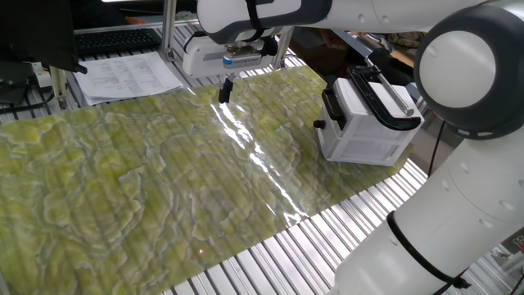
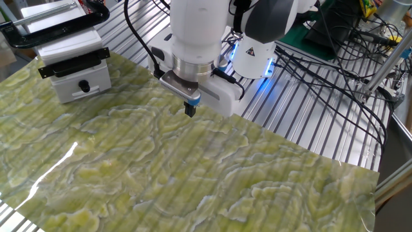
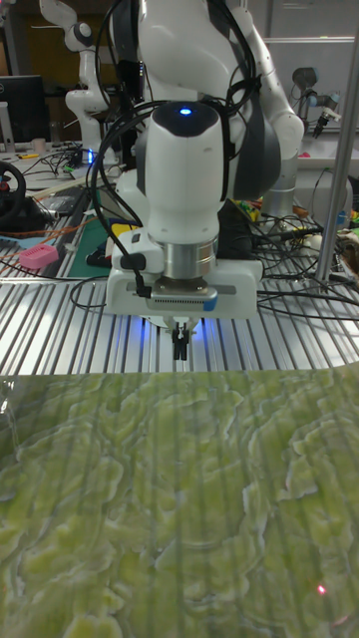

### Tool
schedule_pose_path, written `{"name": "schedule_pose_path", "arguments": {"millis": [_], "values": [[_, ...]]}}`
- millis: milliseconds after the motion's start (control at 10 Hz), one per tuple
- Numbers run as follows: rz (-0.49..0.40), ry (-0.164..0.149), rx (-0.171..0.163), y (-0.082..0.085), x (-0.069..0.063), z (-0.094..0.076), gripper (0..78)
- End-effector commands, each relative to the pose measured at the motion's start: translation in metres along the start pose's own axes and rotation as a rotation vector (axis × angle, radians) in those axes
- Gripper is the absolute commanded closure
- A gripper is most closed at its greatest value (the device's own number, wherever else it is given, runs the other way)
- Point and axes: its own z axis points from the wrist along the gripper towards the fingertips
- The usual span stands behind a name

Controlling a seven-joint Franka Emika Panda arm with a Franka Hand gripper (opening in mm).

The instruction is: Grasp the handle and close the drawer

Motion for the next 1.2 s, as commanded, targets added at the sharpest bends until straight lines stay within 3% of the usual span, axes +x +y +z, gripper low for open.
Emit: {"name": "schedule_pose_path", "arguments": {"millis": [100,1200], "values": [[-0.024,-0.011,-0.011,-0.0061,-0.0074,-0.0068,76.4],[-0.018,-0.019,-0.014,-0.0002,-0.0071,-0.0019,76.4]]}}
